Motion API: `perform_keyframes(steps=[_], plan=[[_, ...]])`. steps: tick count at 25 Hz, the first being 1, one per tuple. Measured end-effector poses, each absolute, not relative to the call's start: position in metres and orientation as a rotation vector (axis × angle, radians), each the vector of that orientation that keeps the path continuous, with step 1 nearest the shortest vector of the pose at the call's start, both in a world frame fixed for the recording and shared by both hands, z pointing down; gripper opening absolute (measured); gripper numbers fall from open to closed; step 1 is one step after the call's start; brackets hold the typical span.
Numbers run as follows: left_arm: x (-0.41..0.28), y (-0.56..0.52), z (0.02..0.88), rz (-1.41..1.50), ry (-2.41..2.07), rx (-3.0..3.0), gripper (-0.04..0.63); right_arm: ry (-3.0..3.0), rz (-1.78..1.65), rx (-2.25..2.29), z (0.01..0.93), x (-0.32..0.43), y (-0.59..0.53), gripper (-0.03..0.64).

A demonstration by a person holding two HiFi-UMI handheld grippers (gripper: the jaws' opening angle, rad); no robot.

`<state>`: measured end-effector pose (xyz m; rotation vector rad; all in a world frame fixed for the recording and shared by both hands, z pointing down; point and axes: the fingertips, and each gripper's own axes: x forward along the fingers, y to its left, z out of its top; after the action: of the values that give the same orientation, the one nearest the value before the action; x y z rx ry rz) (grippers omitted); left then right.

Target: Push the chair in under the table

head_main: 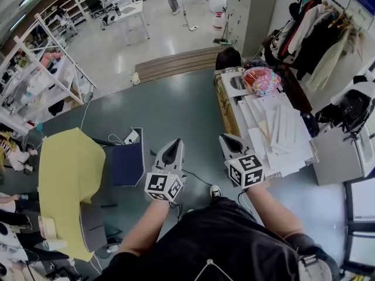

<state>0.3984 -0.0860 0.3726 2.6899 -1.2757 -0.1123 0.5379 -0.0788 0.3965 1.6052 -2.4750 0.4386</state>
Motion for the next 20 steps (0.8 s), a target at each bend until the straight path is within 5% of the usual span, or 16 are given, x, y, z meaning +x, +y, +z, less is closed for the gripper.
perform_keyframes(steps=[20], plan=[[0.43, -0.166, 0.375, -0.103, -1.515, 2.579, 0.009, -2.551, 0.447, 1.48, 0.411, 0.595, -0.185, 0.015]])
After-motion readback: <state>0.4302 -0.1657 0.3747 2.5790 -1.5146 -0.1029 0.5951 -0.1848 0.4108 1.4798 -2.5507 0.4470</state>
